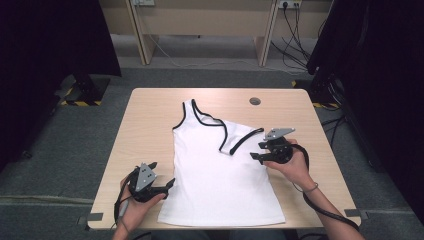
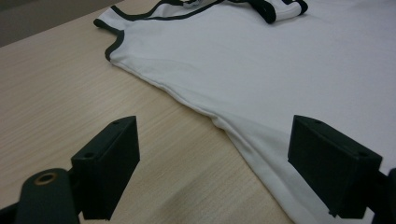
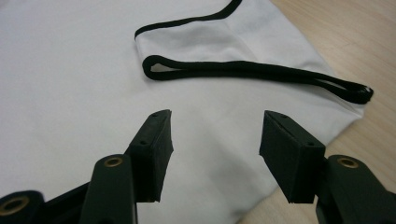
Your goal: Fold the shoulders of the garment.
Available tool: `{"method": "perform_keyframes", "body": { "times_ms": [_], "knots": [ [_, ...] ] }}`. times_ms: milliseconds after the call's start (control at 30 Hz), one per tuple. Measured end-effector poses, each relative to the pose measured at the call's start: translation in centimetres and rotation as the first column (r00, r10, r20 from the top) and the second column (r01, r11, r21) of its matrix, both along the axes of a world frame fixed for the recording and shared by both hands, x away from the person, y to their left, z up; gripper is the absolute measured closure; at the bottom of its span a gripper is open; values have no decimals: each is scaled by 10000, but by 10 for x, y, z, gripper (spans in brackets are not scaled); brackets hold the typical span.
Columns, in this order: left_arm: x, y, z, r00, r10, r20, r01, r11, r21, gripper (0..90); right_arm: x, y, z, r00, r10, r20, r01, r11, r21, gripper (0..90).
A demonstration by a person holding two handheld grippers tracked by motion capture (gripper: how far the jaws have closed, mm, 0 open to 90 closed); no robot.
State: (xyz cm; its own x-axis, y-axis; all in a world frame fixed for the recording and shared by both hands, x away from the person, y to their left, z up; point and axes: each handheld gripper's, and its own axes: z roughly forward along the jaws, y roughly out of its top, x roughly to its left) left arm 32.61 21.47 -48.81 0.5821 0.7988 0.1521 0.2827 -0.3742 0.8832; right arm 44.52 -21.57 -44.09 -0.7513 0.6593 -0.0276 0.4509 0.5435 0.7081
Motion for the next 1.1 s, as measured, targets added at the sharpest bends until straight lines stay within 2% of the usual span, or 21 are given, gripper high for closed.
{"method": "perform_keyframes", "body": {
  "times_ms": [300, 367, 567, 633, 1100],
  "knots": [
    [0, 0, 0, 10000, 16, 5, -16, 10000, -18, 156, -14, -19, 0, 9983, -585, 72, 584, 9981, 198, 386],
    [0, 0, 0, 10000, 28, 1, -28, 10000, -26, 155, -18, -23, -1, 9972, -745, 43, 743, 9965, 375, 386],
    [0, 0, 0, 10000, 36, 17, -36, 10000, 1, 156, -30, -33, 0, 9949, -971, 270, 960, 9945, 414, 388],
    [0, 0, 0, 10000, 42, 11, -42, 10000, -3, 156, -33, -38, 0, 9933, -1121, 275, 1102, 9918, 641, 388],
    [0, 0, 0, 10000, 57, -2, -57, 10000, 8, 156, -55, -60, -10, 9832, -1800, 294, 1765, 9796, 961, 375]
  ]
}}
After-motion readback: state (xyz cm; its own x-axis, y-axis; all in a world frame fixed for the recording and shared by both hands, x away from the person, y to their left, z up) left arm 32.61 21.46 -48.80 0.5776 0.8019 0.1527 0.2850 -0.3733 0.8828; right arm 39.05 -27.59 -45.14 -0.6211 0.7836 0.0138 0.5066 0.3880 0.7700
